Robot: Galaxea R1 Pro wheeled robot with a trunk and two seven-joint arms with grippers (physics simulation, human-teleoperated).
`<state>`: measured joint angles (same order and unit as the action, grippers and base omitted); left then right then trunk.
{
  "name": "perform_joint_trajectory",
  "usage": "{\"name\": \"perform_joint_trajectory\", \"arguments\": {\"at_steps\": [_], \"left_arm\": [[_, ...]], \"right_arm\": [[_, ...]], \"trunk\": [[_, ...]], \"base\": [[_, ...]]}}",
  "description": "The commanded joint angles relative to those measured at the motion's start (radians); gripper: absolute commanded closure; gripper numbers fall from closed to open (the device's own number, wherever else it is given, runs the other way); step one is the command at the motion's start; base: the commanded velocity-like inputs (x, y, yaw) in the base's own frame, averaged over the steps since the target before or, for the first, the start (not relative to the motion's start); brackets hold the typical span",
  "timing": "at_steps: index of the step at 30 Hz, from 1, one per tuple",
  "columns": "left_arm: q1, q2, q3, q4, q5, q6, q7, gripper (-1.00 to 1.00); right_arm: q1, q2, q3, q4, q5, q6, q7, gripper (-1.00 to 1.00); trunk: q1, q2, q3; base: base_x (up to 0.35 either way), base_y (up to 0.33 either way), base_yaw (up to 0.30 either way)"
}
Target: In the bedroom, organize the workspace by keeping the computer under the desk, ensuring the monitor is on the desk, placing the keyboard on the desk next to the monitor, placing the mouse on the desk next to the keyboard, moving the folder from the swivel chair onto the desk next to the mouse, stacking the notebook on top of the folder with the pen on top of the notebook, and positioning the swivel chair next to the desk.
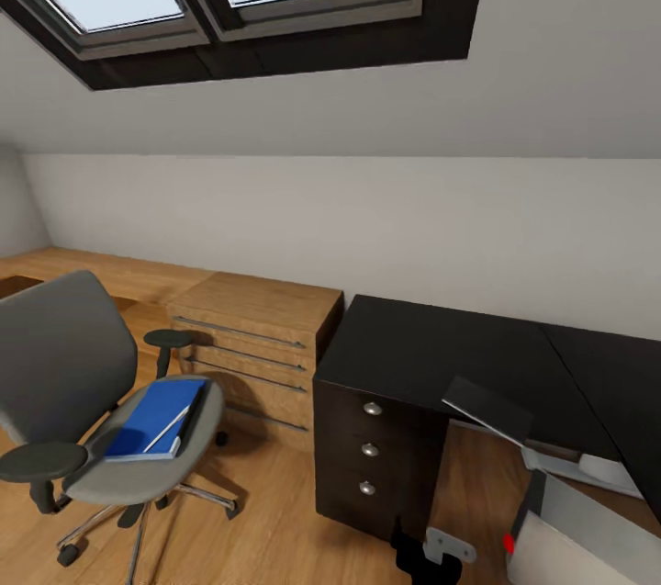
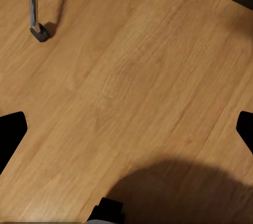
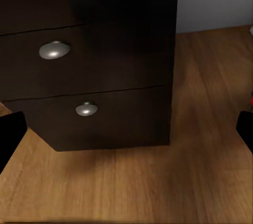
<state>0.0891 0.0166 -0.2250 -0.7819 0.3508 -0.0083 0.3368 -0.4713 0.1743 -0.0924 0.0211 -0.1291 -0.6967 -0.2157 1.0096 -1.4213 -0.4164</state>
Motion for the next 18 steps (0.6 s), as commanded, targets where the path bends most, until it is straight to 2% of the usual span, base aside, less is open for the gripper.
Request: {"name": "perform_joint_trajectory", "arguments": {"at_steps": [1, 7, 12, 14, 15, 17, 18], "left_arm": [[0.0, 0.002, -0.006, -0.002, 0.01, -0.001, 0.008, -1.0], [0.0, 0.009, 0.003, -0.001, 0.014, -0.001, 0.008, -1.0], [0.0, 0.018, 0.016, 0.059, 0.017, -0.016, 0.006, -1.0], [0.0, 0.021, 0.031, 0.089, 0.017, -0.045, 0.005, -1.0], [0.0, 0.027, 0.069, 0.117, 0.017, -0.1, 0.004, -1.0], [0.0, 0.028, 0.096, 0.123, 0.018, -0.112, 0.004, -1.0], [0.0, 0.029, 0.146, 0.13, 0.018, -0.118, 0.004, -1.0]], "right_arm": [[-0.001, 0.0, -0.007, 0.002, 0.0, -0.006, 0.002, -1.0], [-0.001, 0.0, -0.007, 0.003, 0.0, -0.005, 0.005, -1.0], [-0.001, 0.0, -0.007, 0.003, 0.0, -0.005, 0.005, -1.0], [-0.001, 0.0, -0.007, 0.003, 0.0, -0.006, 0.005, -1.0], [-0.001, 0.0, -0.007, 0.002, 0.0, -0.006, 0.006, -1.0], [-0.001, 0.0, -0.007, 0.002, 0.0, -0.006, 0.006, -1.0], [-0.001, 0.0, -0.007, 0.002, 0.0, -0.006, 0.006, -1.0]], "trunk": [[0.0, -0.001, -0.001], [0.0, -0.001, -0.002], [0.0, -0.001, -0.002], [0.0, -0.001, -0.002], [0.0, -0.001, -0.002], [0.0, -0.001, -0.002], [0.0, -0.001, -0.002]], "base": [[0.0, 0.0, 0.082], [0.0, 0.0, 0.029], [0.0, 0.0, 0.005], [0.0, 0.0, 0.002], [0.0, 0.0, 0.0], [0.0, 0.0, 0.017], [0.0, 0.0, 0.146]]}}
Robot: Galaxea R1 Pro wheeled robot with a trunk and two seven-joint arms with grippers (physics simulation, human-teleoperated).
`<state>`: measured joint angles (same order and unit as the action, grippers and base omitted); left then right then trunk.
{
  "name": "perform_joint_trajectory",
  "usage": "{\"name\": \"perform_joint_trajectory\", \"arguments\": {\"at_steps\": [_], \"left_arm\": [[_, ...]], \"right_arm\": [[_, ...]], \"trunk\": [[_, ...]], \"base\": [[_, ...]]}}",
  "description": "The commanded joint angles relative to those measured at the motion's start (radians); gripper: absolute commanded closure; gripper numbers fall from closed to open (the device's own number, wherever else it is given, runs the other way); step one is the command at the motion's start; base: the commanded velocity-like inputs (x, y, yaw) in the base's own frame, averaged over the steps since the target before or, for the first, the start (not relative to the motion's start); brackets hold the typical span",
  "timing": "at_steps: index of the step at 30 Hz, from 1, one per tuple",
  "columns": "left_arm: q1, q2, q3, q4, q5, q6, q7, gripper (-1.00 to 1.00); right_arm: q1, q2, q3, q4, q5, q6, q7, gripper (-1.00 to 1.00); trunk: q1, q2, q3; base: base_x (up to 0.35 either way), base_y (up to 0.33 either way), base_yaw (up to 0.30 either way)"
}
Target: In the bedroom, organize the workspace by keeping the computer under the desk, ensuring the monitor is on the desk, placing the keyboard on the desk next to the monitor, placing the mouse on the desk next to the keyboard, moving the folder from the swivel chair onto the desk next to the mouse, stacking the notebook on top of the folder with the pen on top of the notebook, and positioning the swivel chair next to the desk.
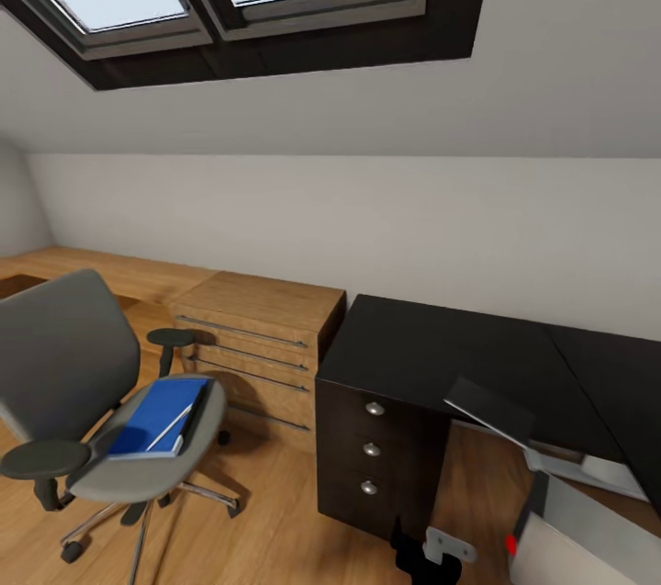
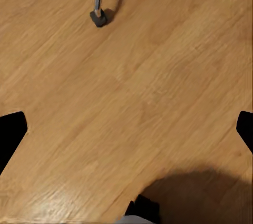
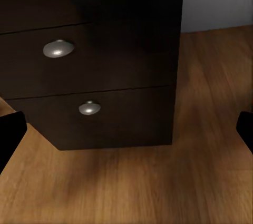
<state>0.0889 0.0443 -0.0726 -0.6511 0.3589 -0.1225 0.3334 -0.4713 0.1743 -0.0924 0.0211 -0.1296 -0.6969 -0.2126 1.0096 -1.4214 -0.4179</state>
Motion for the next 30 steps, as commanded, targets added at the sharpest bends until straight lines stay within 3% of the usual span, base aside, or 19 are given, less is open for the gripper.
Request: {"name": "perform_joint_trajectory", "arguments": {"at_steps": [1, 5, 10, 30], "left_arm": [[0.0, 0.002, 0.008, 0.002, 0.01, -0.005, 0.007, -1.0], [0.0, 0.002, 0.087, 0.012, 0.012, -0.008, 0.007, -1.0], [0.0, 0.002, 0.134, 0.017, 0.012, -0.009, 0.007, -1.0], [0.0, -0.002, 0.158, 0.02, 0.011, -0.014, 0.006, -1.0]], "right_arm": [[-0.001, 0.0, -0.007, 0.002, 0.001, -0.006, 0.002, -1.0], [-0.001, 0.0, -0.007, 0.002, 0.001, -0.006, 0.002, -1.0], [-0.001, 0.0, -0.007, 0.002, 0.002, -0.006, 0.001, -1.0], [-0.001, 0.0, -0.005, 0.003, 0.009, -0.005, 0.005, -1.0]], "trunk": [[0.0, -0.001, -0.001], [0.0, -0.001, -0.001], [0.0, -0.001, -0.001], [0.0, -0.001, -0.001]], "base": [[0.0, 0.0, 0.17], [0.0, 0.0, 0.219], [0.0, 0.0, 0.256], [0.0, 0.0, 0.277]]}}
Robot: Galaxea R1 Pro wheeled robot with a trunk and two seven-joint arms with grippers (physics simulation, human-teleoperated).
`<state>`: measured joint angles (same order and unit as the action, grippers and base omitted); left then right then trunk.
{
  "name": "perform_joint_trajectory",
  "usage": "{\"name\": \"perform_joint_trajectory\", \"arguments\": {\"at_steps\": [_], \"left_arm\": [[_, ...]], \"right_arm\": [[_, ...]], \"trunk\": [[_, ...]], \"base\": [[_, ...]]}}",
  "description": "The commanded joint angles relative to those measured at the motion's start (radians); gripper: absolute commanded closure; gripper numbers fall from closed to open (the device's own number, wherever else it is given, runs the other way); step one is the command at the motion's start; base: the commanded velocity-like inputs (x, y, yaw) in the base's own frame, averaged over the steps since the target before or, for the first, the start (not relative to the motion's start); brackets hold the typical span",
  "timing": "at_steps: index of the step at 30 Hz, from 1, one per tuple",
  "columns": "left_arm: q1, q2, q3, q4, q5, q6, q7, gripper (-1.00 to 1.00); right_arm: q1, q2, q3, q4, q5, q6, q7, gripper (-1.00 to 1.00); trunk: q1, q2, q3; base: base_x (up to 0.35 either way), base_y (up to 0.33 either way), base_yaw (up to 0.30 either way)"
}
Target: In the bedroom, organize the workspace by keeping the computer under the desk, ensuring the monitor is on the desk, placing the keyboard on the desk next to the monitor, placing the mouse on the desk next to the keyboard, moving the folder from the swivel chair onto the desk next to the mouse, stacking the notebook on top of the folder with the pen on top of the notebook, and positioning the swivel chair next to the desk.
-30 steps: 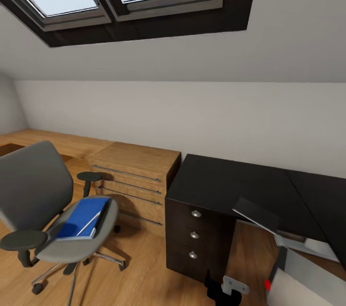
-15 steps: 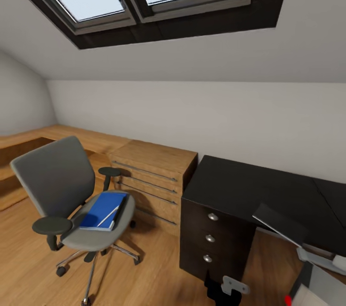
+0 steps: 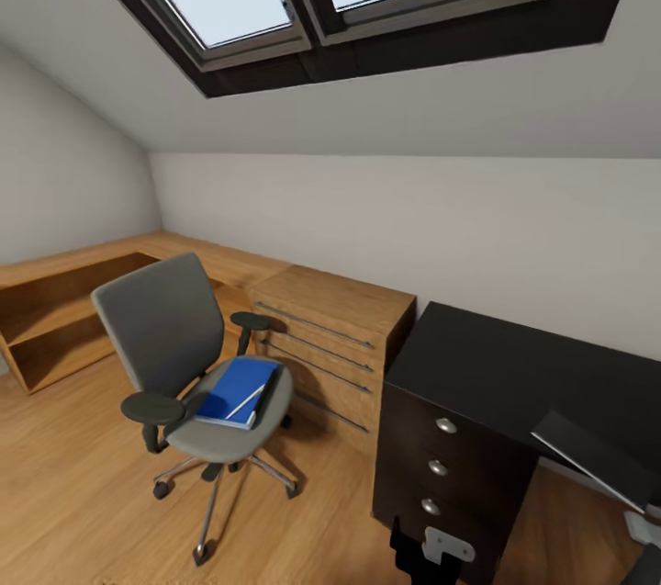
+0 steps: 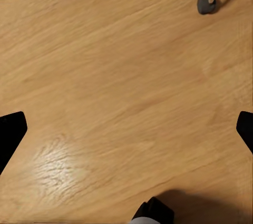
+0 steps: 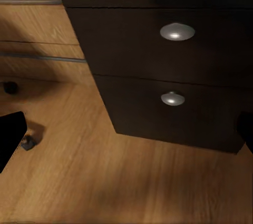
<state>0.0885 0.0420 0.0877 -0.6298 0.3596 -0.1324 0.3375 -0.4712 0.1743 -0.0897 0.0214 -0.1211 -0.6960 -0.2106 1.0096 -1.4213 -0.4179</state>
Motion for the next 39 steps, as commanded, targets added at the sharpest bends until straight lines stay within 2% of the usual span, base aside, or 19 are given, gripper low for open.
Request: {"name": "perform_joint_trajectory", "arguments": {"at_steps": [1, 15, 26, 39], "left_arm": [[0.0, 0.0, -0.002, -0.002, 0.01, -0.004, 0.002, -1.0], [0.0, -0.005, -0.004, 0.021, 0.006, -0.075, 0.002, -1.0], [0.0, -0.004, -0.005, 0.024, 0.006, -0.082, 0.001, -1.0], [0.0, -0.004, -0.004, 0.024, 0.006, -0.082, 0.001, -1.0]], "right_arm": [[-0.001, 0.0, -0.007, 0.002, 0.001, -0.006, 0.003, -1.0], [-0.001, 0.0, -0.007, 0.003, 0.001, -0.005, 0.003, -1.0], [-0.001, 0.0, -0.008, 0.003, 0.0, -0.004, 0.004, -1.0], [-0.001, 0.0, -0.009, 0.002, -0.001, -0.004, 0.002, -1.0]], "trunk": [[0.0, -0.001, -0.001], [0.0, -0.001, -0.001], [0.0, -0.001, -0.001], [0.0, -0.001, -0.01]], "base": [[0.0, 0.0, 0.28], [0.0, 0.0, 0.28], [0.0, 0.004, 0.28], [0.138, 0.216, 0.221]]}}
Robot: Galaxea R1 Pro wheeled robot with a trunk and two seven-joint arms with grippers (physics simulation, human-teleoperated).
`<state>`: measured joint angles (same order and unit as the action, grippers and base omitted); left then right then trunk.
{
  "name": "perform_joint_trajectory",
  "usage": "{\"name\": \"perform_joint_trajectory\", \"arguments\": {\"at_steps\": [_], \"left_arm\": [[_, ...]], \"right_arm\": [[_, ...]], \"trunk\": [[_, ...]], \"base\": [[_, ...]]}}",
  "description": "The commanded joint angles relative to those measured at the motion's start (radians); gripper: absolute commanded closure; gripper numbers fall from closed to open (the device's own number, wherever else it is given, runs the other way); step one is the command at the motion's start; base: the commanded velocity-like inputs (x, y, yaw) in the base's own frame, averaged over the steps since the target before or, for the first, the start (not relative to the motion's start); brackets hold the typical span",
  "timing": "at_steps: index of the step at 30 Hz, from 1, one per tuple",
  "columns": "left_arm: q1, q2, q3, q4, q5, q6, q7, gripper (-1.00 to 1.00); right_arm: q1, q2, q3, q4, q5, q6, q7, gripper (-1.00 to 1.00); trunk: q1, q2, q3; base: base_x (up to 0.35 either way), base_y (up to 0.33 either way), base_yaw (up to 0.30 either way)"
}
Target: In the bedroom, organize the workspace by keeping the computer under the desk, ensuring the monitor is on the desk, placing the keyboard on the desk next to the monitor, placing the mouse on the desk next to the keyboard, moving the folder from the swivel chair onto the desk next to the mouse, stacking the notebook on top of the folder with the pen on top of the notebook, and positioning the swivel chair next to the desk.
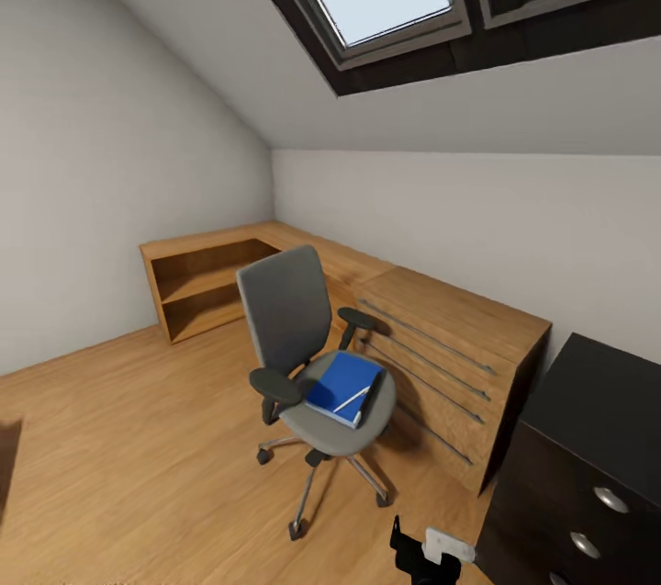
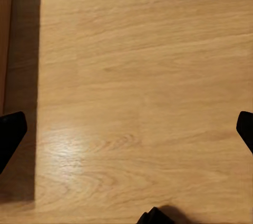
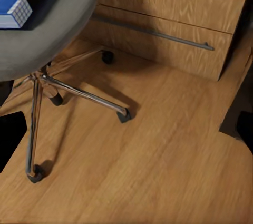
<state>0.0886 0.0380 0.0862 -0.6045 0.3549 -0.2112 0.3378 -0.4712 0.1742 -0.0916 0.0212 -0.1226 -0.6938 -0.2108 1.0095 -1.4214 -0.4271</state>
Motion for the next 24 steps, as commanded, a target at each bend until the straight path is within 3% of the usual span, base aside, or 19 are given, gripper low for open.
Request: {"name": "perform_joint_trajectory", "arguments": {"at_steps": [1, 24], "left_arm": [[0.0, 0.0, -0.003, -0.001, 0.011, -0.004, 0.001, -1.0], [0.0, 0.0, -0.002, -0.001, 0.012, -0.004, 0.001, -1.0]], "right_arm": [[-0.001, 0.0, -0.007, 0.002, 0.0, -0.006, 0.003, -1.0], [-0.001, -0.001, -0.007, 0.002, -0.001, -0.006, 0.002, -1.0]], "trunk": [[0.0, -0.001, -0.002], [0.0, -0.001, -0.036]], "base": [[0.066, 0.075, 0.12], [0.008, 0.009, 0.038]]}}
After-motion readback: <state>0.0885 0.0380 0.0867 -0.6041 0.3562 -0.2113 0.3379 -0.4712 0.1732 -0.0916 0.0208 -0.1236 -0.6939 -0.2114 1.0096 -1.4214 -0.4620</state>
